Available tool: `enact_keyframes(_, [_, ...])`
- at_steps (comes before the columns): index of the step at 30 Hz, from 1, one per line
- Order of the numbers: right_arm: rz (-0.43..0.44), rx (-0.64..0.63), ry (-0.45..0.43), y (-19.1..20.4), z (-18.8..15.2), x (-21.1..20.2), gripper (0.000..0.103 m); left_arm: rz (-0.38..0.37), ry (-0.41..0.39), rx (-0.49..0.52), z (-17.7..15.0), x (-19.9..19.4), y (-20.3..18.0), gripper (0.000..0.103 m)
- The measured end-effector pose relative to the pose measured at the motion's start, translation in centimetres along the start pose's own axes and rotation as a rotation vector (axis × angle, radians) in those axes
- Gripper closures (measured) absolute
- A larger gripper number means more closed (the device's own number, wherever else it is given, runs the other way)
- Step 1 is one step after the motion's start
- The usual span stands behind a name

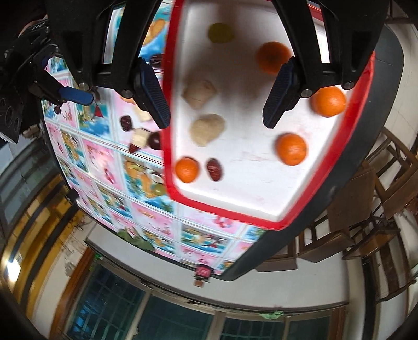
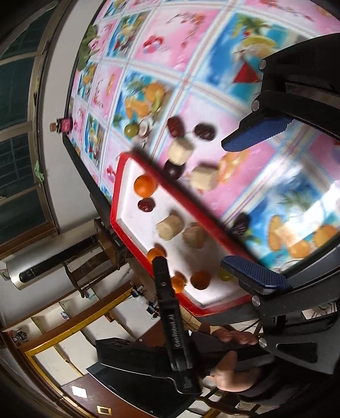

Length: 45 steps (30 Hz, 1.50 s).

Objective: Organize fruits
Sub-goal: 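Move both tools back to the fruit on the tablecloth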

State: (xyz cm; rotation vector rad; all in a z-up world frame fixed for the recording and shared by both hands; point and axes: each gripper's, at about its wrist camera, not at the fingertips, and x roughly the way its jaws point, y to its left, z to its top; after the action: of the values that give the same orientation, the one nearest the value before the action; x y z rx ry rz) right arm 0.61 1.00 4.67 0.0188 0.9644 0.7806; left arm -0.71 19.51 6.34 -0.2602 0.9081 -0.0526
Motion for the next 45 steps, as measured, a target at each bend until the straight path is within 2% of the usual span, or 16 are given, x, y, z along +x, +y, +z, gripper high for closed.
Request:
enact_keyframes(12, [-0.055,0.069,0.000,-3.1,-3.8,-2.9,0.020,-0.051,0.048,0.097,-0.9,1.3,-5.7,0.030])
enact_keyframes(19, [-0.087,0.087,-0.011,-4.6,-4.4,-3.6,0.020,-0.062,0.079,0.163,-1.7,2.0,-8.4,0.030])
enact_keyframes(27, [-0.166,0.103,-0.058,-7.5,-4.6,-6.7,0.020,-0.051,0.083,0.218,-2.3,3.5,-10.5,0.030])
enact_keyframes(29, [-0.177,0.112,-0.063,-8.0,-4.3,-7.0,0.021,-0.047,0.088,0.222,-2.3,4.0,-10.8,0.035])
enact_keyframes(30, [-0.179,0.112,-0.066,-8.2,-4.1,-7.0,0.021,-0.048,0.095,0.223,-2.2,4.3,-11.0,0.042])
enact_keyframes(33, [-0.169,0.099,-0.070,-8.2,-3.3,-6.7,0.032,-0.049,0.107,0.229,-2.3,4.9,-11.4,0.052])
enact_keyframes(34, [-0.161,0.090,-0.062,-8.1,-2.9,-6.3,0.041,-0.046,0.112,0.235,-2.3,5.2,-11.5,0.056])
enact_keyframes(35, [-0.151,0.080,-0.052,-8.0,-2.6,-5.9,0.048,-0.042,0.116,0.237,-2.3,5.4,-11.6,0.056])
enact_keyframes(36, [-0.142,0.070,-0.042,-7.9,-2.1,-5.3,0.050,-0.037,0.118,0.236,-2.3,5.6,-11.6,0.057])
enact_keyframes(41, [-0.138,0.036,-0.035,-7.2,-0.4,-3.7,0.052,-0.022,0.127,0.229,-2.1,6.4,-11.6,0.057])
enact_keyframes(45, [-0.154,0.045,-0.044,-7.9,-0.8,-4.4,0.052,-0.009,0.124,0.234,-1.8,6.8,-11.6,0.057])
